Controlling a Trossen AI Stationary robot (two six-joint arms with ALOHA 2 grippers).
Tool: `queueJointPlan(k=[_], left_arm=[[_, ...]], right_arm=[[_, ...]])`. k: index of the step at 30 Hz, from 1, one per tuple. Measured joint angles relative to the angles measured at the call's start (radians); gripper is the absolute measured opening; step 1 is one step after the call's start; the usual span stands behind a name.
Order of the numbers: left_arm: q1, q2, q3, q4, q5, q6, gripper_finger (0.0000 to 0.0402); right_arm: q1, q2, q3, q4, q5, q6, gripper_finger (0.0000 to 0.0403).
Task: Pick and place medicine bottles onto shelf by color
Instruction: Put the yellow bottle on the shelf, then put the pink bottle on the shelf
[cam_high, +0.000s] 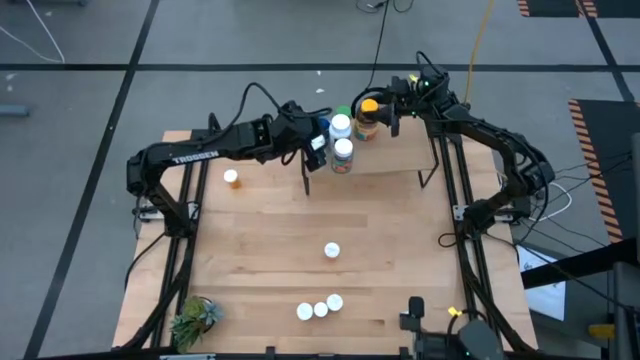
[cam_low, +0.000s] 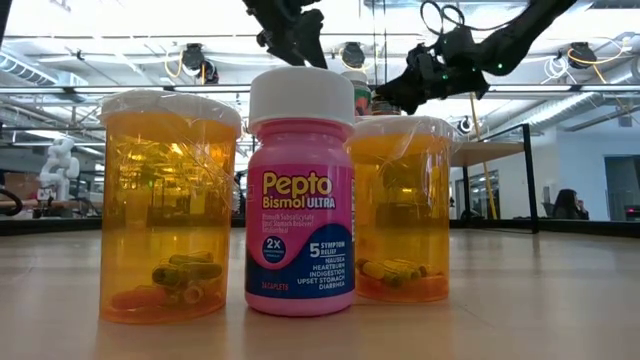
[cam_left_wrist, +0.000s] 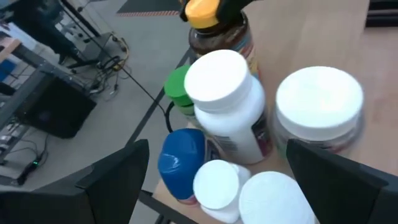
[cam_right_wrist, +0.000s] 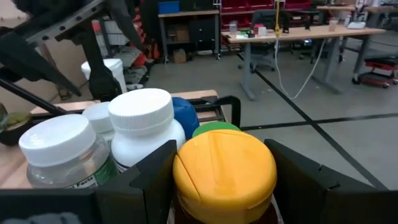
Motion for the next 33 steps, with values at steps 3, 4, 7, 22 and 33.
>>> queueJointPlan(k=[3,4,7,22,33], left_arm=[[0.001,0.0,0.0,-0.002,0.0,0.002,0.0383],[0.001,0.0,0.0,-0.001,0.0,0.003,0.0383],[0.0,0.0,0.0,-0.001,0.0,0.004,0.0383],[0.009,-0.149,-0.001,-0.122,-0.028,-0.035,0.0383],[-0.17,-0.351,-0.164,-0.33,-0.17,-0.348,0.0383]], right_arm=[[-0.007,0.008,0.0,0.01,-0.021,0.0,0.021],[-0.007,0.008,0.0,0.009,-0.022,0.0,0.021],[-0.007,0.007,0.0,0.009,-0.024,0.0,0.0214],[-0.007,-0.044,-0.001,0.051,-0.014,0.042,0.0279],[0.17,-0.333,-0.097,0.042,0.13,0.053,0.0275]])
